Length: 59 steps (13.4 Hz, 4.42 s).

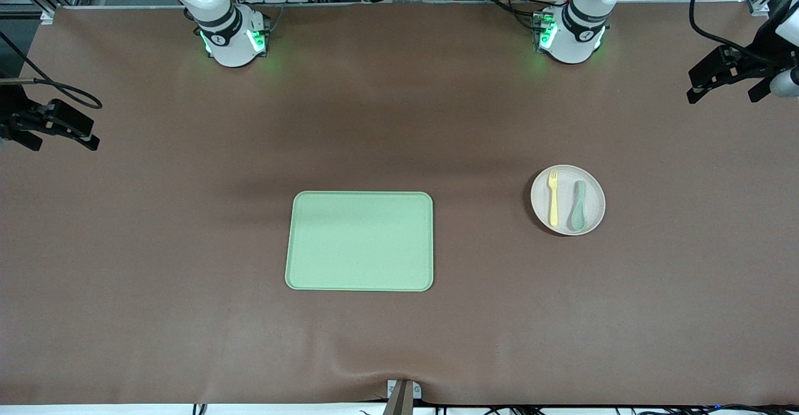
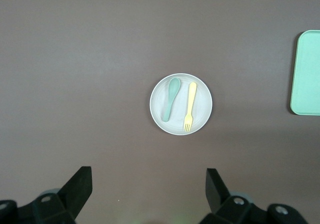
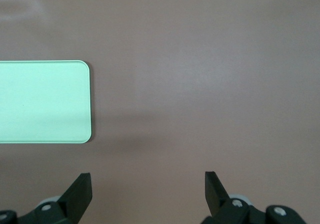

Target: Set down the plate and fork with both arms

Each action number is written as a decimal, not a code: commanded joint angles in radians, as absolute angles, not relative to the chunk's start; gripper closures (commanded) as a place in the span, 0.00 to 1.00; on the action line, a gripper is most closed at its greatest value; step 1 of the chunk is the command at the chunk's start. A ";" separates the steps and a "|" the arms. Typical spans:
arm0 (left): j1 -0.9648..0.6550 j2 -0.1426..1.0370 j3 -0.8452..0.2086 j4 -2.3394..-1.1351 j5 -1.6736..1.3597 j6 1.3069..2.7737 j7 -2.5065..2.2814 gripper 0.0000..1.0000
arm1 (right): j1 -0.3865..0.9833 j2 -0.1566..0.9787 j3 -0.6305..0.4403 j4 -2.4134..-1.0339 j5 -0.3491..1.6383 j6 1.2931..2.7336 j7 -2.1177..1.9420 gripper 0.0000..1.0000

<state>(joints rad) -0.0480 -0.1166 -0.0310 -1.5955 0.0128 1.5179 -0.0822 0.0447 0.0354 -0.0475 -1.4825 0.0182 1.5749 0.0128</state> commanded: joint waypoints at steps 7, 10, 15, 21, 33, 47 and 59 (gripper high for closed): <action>-0.041 -0.075 -0.032 -1.572 0.002 1.516 -0.067 0.00 | 0.035 0.043 -0.046 -1.463 0.035 1.560 0.006 0.00; -0.043 -0.049 -0.032 -1.578 -0.002 1.519 -0.071 0.00 | 0.041 0.043 -0.046 -1.462 0.035 1.562 0.006 0.00; -0.003 0.015 -0.031 -1.627 -0.023 1.580 -0.069 0.00 | 0.037 0.043 -0.046 -1.462 0.035 1.563 0.006 0.00; 0.075 0.124 -0.032 -1.819 -0.084 1.871 0.059 0.00 | 0.034 0.043 -0.046 -1.463 0.035 1.560 0.005 0.00; 0.137 0.350 -0.034 -2.079 -0.262 2.322 0.440 0.28 | 0.034 0.043 -0.046 -1.463 0.035 1.563 0.003 0.00; 0.135 0.491 -0.037 -2.079 -0.393 2.384 0.684 0.67 | 0.032 0.043 -0.046 -1.463 0.037 1.562 0.003 0.00; 0.107 0.499 -0.103 -1.867 -0.391 2.232 0.543 1.00 | 0.031 0.043 -0.046 -1.465 0.037 1.560 0.003 0.00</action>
<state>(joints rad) 0.1176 0.4831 -0.0881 -1.9550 -0.3776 2.3067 0.6056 0.0426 0.0358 -0.0488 -1.4821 0.0191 1.5734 0.0128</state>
